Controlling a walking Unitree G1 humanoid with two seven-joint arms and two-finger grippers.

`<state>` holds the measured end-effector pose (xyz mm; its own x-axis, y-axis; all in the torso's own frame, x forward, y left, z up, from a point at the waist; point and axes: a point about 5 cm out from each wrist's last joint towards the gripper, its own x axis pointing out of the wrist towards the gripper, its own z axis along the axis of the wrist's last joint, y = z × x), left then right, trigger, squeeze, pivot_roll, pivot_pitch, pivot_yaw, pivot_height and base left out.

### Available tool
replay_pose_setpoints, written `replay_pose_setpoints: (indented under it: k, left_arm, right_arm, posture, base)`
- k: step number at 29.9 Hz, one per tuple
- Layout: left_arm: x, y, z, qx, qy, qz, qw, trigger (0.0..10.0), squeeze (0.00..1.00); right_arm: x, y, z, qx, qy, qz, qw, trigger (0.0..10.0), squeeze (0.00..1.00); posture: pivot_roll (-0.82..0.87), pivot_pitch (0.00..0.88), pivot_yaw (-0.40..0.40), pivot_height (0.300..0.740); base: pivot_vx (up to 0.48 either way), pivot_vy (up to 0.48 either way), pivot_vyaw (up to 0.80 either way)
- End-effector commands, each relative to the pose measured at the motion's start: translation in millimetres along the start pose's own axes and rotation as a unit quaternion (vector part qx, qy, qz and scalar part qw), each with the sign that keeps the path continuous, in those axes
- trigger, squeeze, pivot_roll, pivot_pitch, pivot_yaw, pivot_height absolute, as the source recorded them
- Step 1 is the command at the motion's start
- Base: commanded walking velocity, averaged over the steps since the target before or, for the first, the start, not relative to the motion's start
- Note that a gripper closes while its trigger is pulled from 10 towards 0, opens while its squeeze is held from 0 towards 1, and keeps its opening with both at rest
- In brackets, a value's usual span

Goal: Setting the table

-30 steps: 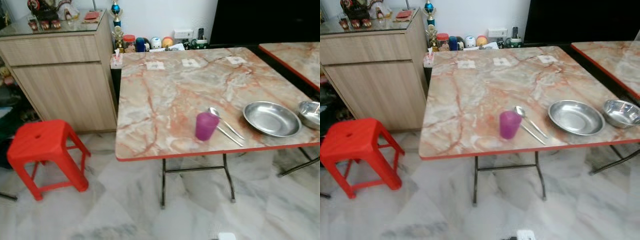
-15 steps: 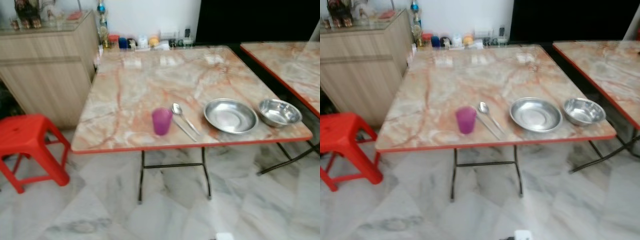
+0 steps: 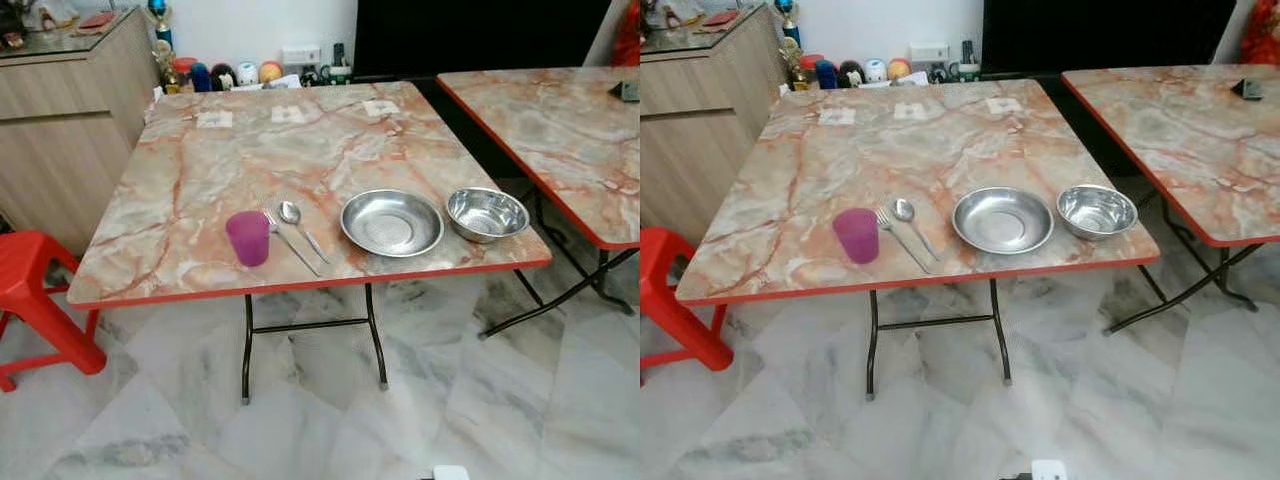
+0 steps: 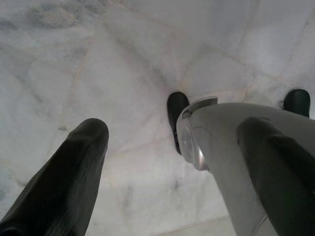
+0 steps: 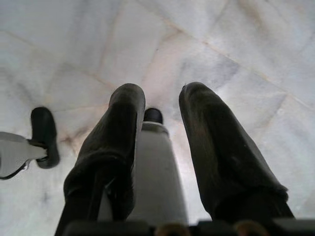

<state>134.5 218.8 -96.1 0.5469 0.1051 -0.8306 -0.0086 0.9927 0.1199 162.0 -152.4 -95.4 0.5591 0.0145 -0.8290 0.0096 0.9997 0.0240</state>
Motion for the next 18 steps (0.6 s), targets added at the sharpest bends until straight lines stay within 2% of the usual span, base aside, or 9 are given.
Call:
replay_pose_setpoints:
  k: [1, 7, 12, 18]
  left_arm:
    - [5.2, 18.7, 26.3, -0.020, -0.009, -0.016, 1.000, 10.0, 0.00]
    - [6.6, 16.7, 31.3, -0.018, -0.010, -0.018, 1.000, 10.0, 0.00]
    - [10.0, -2.4, 37.3, -0.013, -0.010, -0.027, 0.999, 10.0, 0.00]
    - [10.0, -2.4, 37.3, -0.013, -0.010, -0.027, 0.999, 10.0, 0.00]
  right_arm:
    - [3.8, -36.1, 50.0, 0.137, -0.072, -0.006, 0.988, 10.0, 0.00]
    - [3.5, -38.1, 49.6, 0.130, -0.074, -0.018, 0.989, 10.0, 0.00]
    - [3.2, -38.5, 50.0, 0.113, -0.077, -0.017, 0.990, 10.0, 0.00]
    - [3.2, -38.5, 50.0, 0.113, -0.077, -0.017, 0.990, 10.0, 0.00]
  posture:
    - [0.01, 0.104, 0.005, 0.740]
    - [0.00, 0.092, 0.005, 0.740]
    - [0.00, 0.077, 0.005, 0.740]
    - [0.00, 0.077, 0.005, 0.740]
  base:
    - [0.000, 0.000, 0.00]
    - [0.000, 0.000, 0.00]
    - [0.000, 0.000, 0.00]
    - [0.000, 0.000, 0.00]
